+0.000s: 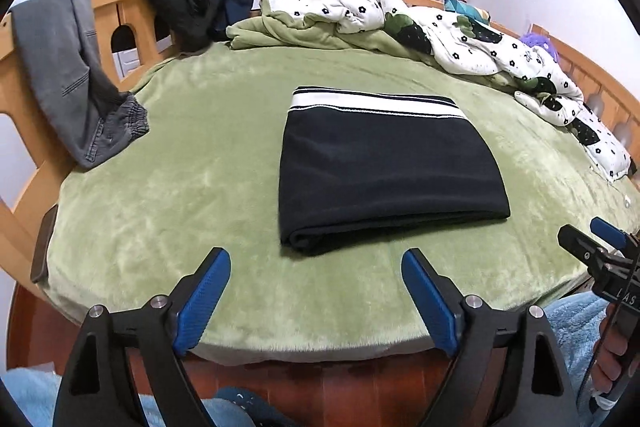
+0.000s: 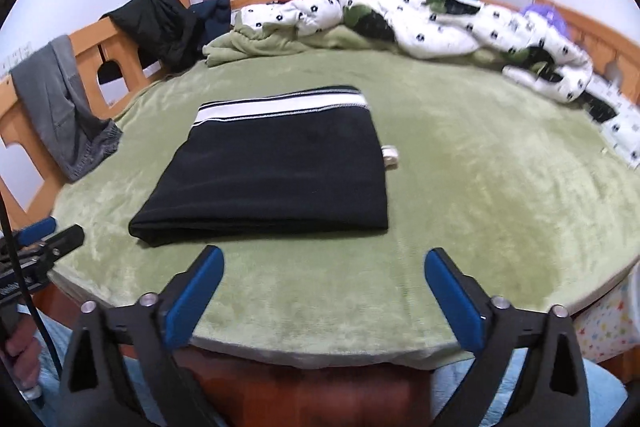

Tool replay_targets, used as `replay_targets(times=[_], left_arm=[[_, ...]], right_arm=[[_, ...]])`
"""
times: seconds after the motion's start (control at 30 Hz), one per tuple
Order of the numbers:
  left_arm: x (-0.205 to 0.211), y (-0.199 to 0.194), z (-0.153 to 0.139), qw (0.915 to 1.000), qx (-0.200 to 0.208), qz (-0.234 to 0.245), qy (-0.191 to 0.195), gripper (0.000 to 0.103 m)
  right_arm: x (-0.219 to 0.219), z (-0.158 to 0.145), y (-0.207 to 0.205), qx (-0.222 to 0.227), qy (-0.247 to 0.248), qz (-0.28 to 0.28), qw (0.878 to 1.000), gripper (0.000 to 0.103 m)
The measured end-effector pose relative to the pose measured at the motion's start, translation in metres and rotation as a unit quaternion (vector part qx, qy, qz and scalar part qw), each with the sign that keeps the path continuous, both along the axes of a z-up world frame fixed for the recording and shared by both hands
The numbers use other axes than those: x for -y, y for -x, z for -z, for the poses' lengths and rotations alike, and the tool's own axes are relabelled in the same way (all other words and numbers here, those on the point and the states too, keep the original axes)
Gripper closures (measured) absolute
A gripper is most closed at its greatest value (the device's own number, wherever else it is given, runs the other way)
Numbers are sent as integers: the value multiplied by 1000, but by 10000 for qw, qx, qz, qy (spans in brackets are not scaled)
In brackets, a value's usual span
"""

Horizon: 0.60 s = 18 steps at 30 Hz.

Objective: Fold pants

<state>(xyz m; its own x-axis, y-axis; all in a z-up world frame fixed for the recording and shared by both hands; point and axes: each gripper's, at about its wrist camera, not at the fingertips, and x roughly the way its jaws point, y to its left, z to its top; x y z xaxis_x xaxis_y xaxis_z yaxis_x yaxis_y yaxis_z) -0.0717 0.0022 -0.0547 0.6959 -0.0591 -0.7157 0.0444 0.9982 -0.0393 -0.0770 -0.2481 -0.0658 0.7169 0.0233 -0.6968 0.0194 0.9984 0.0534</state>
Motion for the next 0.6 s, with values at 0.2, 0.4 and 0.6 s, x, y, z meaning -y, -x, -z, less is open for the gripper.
replay_targets(times=[0.2,0.4,0.6], left_arm=[[7,6,-2,10000,-2,62,12,16],[9,11,-5,9999,102,63,36,16],[12,12,-5,9999,103,36,-10,16]], right_arm=[[0,0,9,-48,-32,69,10000,3],[1,2,14,-26,14,123,9999,3],[1,2,14,-27,1,118,9999,3]])
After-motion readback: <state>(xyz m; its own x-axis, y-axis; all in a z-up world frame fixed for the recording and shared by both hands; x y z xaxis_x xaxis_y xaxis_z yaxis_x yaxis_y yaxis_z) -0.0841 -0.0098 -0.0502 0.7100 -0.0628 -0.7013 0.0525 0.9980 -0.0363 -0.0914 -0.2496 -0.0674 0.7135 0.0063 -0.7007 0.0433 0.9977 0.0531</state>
